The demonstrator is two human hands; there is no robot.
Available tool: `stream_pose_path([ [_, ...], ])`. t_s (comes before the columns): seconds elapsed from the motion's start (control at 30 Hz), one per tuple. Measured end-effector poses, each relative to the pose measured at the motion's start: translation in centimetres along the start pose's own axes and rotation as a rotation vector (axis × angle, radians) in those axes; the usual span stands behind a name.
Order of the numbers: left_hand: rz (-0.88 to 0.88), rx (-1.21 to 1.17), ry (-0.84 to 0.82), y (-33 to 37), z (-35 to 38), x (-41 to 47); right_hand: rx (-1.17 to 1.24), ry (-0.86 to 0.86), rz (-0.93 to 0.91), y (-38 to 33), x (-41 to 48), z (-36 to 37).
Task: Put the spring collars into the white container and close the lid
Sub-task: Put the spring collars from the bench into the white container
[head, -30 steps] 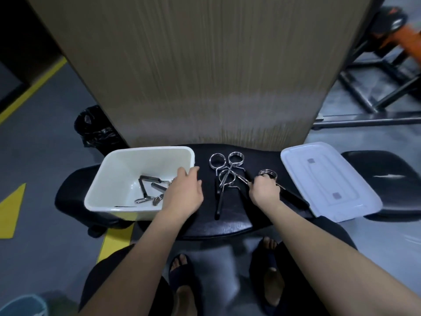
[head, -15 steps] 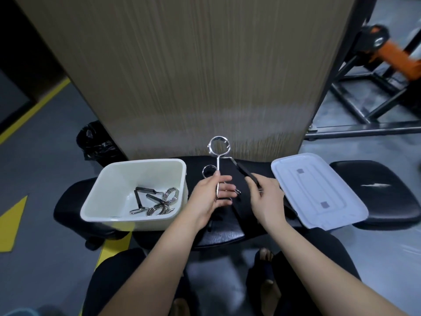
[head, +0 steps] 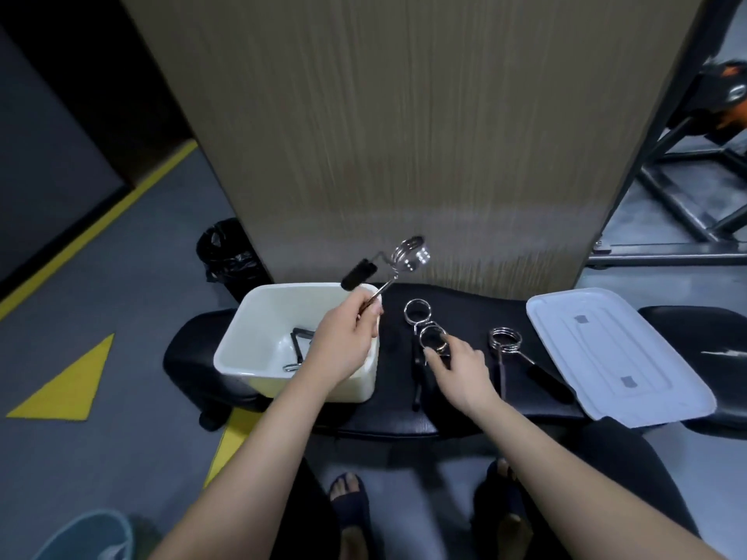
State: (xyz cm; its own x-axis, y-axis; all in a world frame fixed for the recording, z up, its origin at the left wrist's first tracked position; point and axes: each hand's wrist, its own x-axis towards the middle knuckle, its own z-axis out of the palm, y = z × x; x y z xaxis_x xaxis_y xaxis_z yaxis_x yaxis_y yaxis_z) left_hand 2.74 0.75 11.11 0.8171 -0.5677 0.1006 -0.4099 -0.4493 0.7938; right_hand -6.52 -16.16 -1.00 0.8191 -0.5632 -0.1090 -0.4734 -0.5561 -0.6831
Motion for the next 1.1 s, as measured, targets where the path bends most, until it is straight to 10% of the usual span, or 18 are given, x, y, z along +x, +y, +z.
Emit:
stream_pose_path([
  [0.27,0.14,0.788,0.046,-6.2,-5.2,-0.2,-0.264,-0.208,0.057,0.4,-1.1,7.3],
  [1.1,-0.188,0.635,-0.252,-15.1,-6.8,5.8,-0.498,-0.347,0.154,1.8,0.5,8.5],
])
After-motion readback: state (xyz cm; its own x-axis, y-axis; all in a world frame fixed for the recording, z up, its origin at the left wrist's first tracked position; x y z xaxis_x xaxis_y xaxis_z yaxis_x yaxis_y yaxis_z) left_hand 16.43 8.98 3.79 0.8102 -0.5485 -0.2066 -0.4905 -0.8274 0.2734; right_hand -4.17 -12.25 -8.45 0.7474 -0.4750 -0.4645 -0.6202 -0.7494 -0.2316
